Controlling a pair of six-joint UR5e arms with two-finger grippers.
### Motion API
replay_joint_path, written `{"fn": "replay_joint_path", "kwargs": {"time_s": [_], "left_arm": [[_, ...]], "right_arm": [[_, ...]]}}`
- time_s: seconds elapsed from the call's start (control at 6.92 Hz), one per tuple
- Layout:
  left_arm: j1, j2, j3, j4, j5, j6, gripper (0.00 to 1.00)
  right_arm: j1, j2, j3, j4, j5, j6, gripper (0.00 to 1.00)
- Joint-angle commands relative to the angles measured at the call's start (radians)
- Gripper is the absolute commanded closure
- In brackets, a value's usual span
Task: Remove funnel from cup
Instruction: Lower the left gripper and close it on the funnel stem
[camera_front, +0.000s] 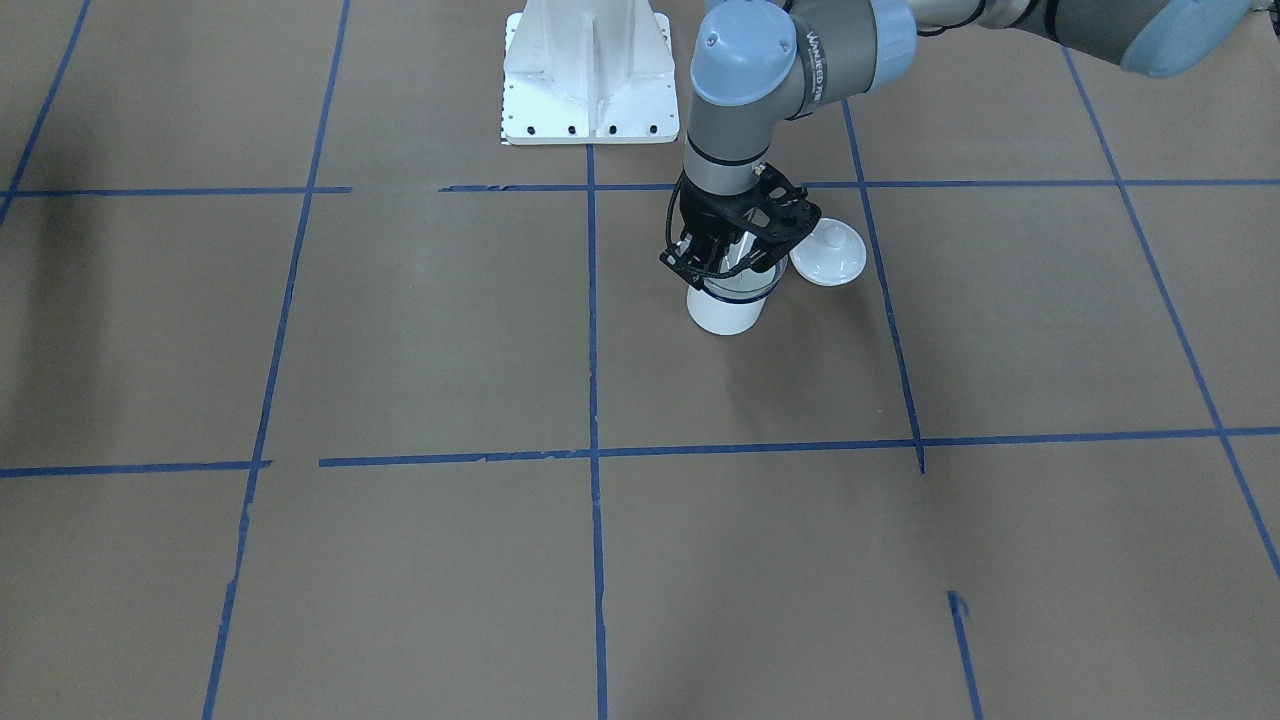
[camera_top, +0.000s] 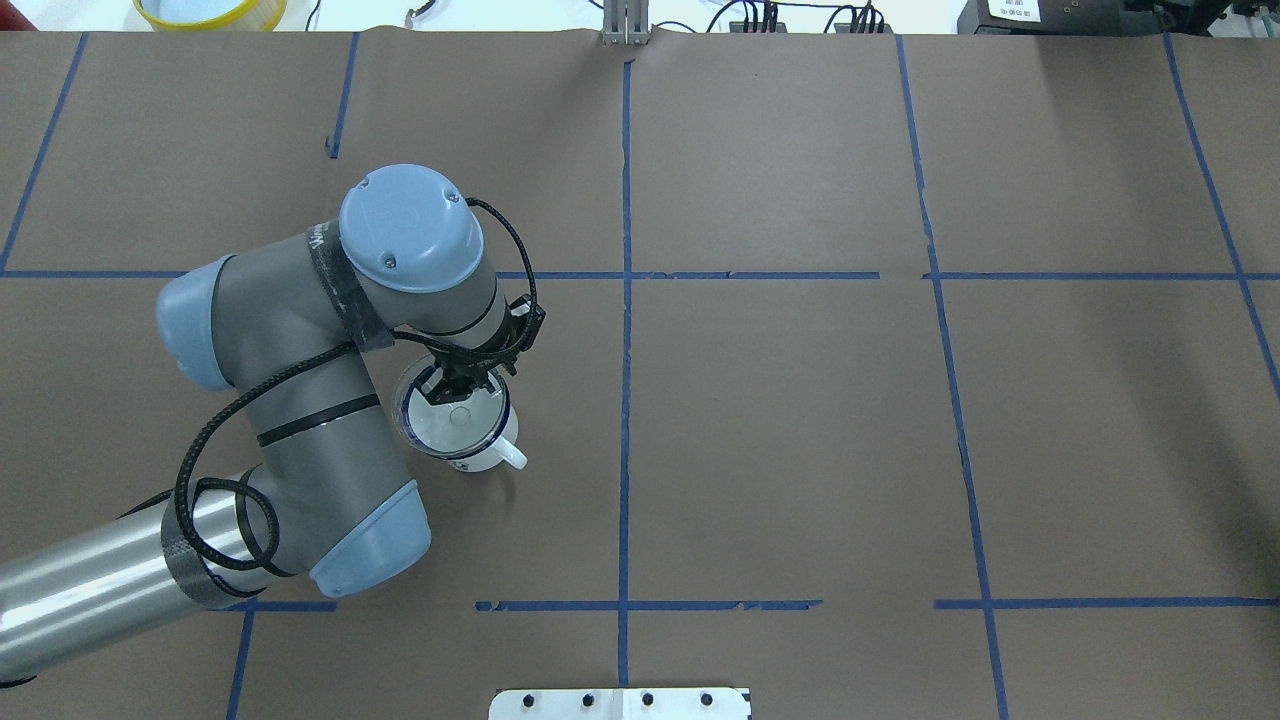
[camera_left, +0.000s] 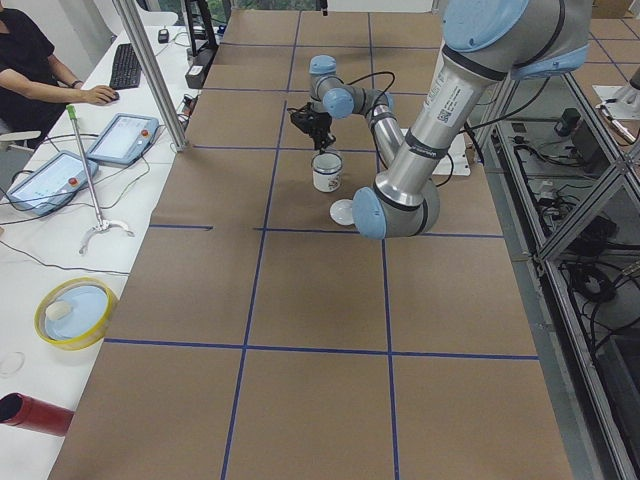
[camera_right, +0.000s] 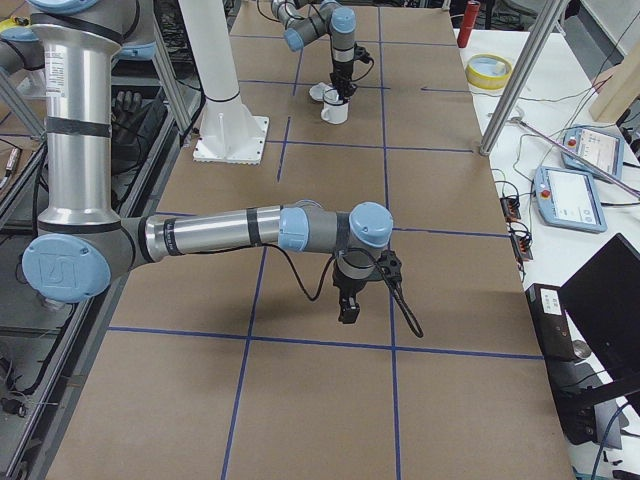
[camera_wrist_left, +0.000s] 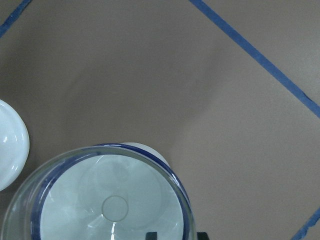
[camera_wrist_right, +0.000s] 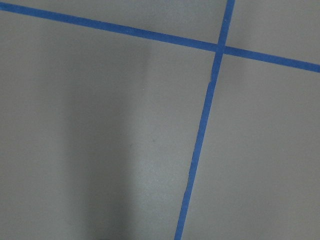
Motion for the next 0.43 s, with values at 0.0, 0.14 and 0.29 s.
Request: {"fn": "replay_joint_path", "kwargs": {"time_s": [0.0,0.14,0.29], "left_arm": [[0.002,0.008,0.004,0.0,0.001,-0.001,0.7],[0.002,0.006,0.013,0.0,0.001,0.001,0.7],[0.002,0.004,0.012,0.0,0.001,0.001,0.79]], "right_arm": [[0.0,0.0,0.0,0.0,0.0,0.001,0.0],[0.0,0.0,0.0,0.0,0.0,0.001,0.0],[0.0,0.0,0.0,0.0,0.0,0.0,0.0]]}}
